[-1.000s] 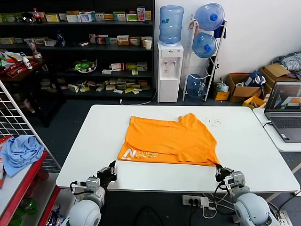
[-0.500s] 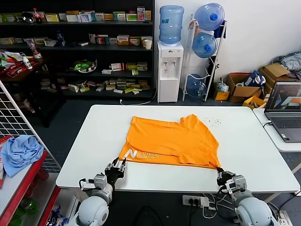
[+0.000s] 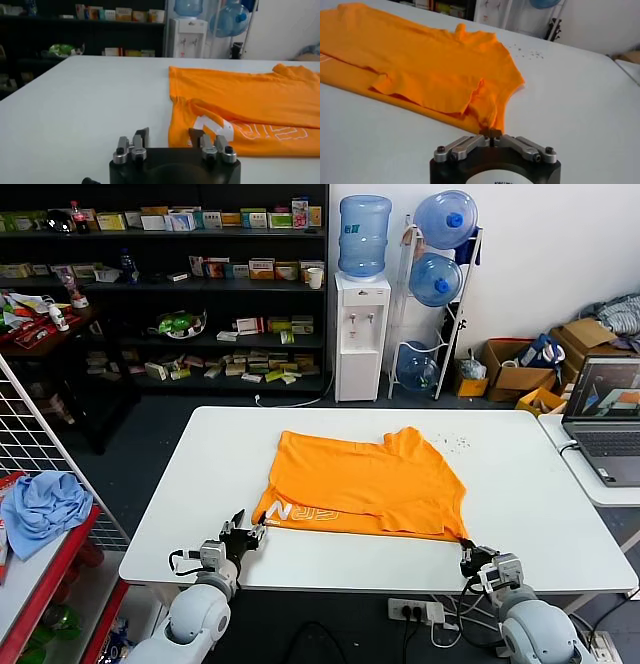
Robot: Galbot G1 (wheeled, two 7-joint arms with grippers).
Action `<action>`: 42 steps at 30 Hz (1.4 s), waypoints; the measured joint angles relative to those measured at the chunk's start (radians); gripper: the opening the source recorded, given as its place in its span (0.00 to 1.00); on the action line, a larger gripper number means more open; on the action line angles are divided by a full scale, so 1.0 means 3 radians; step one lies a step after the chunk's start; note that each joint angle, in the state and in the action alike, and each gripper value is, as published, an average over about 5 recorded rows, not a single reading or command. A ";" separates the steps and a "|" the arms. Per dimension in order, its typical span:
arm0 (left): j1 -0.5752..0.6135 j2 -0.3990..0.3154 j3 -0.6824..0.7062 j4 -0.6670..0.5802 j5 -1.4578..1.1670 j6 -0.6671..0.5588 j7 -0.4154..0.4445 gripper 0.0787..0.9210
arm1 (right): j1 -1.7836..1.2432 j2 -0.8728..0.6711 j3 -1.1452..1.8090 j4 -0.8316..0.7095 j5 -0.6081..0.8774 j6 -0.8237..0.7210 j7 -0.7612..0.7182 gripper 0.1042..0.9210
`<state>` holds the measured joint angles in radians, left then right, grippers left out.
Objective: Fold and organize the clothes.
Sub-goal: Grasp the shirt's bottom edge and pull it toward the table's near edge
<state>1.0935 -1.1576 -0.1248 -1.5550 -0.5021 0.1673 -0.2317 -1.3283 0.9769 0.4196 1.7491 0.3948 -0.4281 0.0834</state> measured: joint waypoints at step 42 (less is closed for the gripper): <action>0.1048 0.0337 -0.0153 -0.1318 -0.0059 0.0469 -0.0237 0.40 | -0.0765 -0.0282 0.0435 0.0783 0.0198 -0.0251 0.0072 0.43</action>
<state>1.4079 -1.0566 -0.1707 -1.9505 -0.5197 0.3080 -0.3028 -1.5578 0.8923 0.5500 1.9839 0.4542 -0.5034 0.1049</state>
